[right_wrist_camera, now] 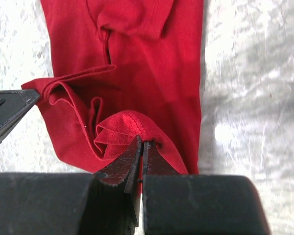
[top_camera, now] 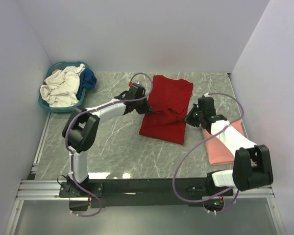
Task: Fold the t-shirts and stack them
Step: Fold the tshirt
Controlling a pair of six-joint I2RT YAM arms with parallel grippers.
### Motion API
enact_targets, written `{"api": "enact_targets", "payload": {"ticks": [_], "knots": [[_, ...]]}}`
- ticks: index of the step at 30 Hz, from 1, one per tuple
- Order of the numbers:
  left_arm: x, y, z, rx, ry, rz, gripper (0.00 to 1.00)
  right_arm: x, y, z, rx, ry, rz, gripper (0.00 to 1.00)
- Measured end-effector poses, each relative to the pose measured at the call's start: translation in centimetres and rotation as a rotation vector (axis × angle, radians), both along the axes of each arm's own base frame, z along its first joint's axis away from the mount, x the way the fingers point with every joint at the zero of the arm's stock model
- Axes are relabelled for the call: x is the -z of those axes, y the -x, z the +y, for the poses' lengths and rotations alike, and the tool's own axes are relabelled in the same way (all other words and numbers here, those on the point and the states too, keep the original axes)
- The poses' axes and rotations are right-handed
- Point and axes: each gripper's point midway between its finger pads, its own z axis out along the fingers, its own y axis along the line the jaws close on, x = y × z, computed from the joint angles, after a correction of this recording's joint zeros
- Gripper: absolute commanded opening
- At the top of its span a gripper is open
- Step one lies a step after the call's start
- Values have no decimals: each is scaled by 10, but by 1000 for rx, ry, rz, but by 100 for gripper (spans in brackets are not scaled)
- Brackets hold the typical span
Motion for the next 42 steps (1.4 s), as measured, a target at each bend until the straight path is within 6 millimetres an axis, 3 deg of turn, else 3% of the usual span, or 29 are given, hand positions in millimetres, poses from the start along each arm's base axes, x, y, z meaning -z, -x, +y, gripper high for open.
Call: {"api": "enact_targets", "payload": {"ticks": [11,24,33,36,37,38,40,42], "knots": [[5,-46,-8,-3,3,-12,1,19,-31,-14,36,-41,42,0],[16,-68,-2,-5,-6,2,1,25,-65,-21,44,-106,66,0],[22,-80,1,3,22,11,14,37,-75,-27,53,-129,89,0],[24,-87,-1,14,35,10,22,41,-77,-25,48,-138,100,13],[24,-90,-1,20,37,6,25,41,-78,-26,47,-141,102,22],[24,-93,-1,23,40,1,29,41,-79,-26,47,-145,102,41],[22,-97,0,27,43,-12,41,39,-84,-31,56,-146,95,54],[21,-101,3,26,44,-22,45,36,-87,-37,64,-142,84,57]]}}
